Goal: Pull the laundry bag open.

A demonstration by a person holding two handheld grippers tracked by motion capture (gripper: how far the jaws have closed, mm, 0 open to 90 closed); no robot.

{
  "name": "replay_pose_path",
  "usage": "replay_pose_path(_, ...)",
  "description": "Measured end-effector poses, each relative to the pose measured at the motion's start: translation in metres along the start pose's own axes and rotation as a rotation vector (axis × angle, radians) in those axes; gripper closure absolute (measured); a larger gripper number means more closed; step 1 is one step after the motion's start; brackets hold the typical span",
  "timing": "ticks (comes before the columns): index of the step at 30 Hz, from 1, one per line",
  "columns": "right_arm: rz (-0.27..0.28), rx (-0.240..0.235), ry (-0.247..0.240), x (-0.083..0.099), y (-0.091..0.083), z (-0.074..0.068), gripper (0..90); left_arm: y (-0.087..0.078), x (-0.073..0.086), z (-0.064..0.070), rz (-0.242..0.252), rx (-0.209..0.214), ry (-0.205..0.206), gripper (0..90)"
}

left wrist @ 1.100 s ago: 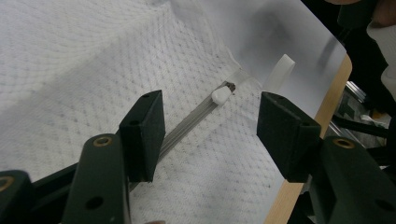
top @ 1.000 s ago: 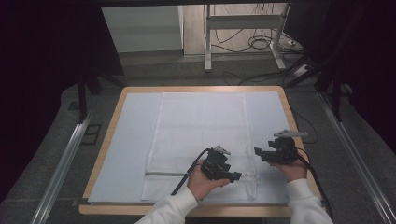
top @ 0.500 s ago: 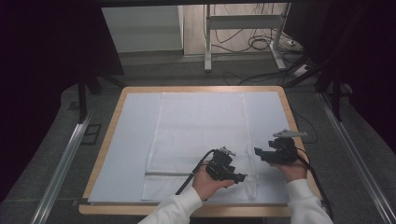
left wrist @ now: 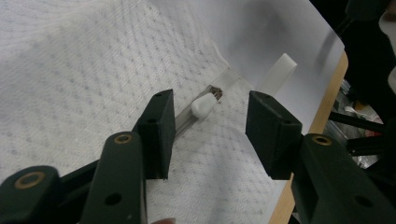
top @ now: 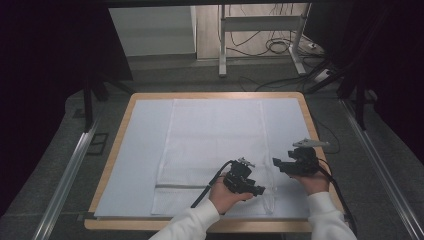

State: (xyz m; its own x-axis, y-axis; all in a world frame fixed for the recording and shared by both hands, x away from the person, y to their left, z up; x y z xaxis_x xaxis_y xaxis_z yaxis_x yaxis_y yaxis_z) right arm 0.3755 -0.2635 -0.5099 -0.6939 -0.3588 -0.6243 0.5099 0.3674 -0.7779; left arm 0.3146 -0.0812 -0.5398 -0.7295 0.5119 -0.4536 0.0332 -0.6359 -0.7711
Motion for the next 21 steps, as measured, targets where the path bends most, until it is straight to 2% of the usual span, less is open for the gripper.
replay_pose_path(8,0.001,0.001,0.001,0.0,0.0,0.0,28.0,0.004,-0.001,0.001,-0.017,0.014,0.004,57.1)
replay_pose_path(21,0.008,0.007,0.003,-0.001,-0.002,0.001,28.0,0.013,-0.004,-0.001,-0.021,0.053,-0.034,64.0)
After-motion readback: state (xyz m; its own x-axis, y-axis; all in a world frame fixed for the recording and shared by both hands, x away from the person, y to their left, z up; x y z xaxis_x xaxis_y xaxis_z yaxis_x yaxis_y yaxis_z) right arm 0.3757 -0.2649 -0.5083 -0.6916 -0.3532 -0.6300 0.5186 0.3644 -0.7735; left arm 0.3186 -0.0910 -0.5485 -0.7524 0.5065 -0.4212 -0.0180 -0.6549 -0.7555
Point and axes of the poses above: each handheld gripper's, and its own axes: y roughly forward along the jaws, x roughly out of its underside, z roughly to its right, the point moved 4 cm from there along y, roughly forward along the jaws, and after that the axes turned 9 degrees about -z, right-handed, at the moved point
